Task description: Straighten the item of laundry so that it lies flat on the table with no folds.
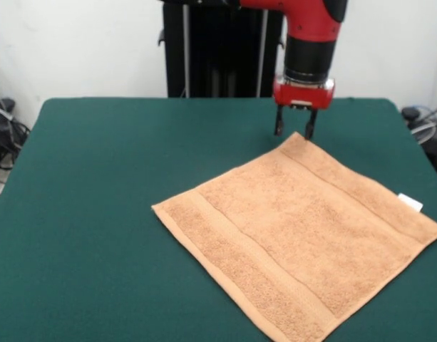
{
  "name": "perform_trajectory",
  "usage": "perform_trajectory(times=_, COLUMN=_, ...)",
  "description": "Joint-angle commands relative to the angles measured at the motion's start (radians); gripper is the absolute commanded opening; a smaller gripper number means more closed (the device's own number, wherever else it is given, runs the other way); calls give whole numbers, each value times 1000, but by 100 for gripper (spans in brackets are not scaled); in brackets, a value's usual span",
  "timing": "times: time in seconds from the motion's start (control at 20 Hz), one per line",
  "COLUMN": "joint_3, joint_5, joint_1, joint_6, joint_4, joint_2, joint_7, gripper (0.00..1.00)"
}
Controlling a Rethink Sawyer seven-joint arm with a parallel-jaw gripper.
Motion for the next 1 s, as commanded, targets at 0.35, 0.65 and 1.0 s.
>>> perform_trajectory(times=0.35, joint_3=-9, joint_5=50, joint_1=49, joint_6=26, joint_4=18, joint_2=-86, joint_7=197, gripper=100)
perform_trajectory(times=0.65, joint_3=-17, joint_5=49, joint_1=47, joint_6=45, joint_4=22, joint_2=-111, joint_7=193, gripper=100)
perform_trajectory(times=1.0, joint_3=-47, joint_5=84, joint_1=49, joint_6=104, joint_4=1, joint_2=-140, joint_7=182, gripper=100)
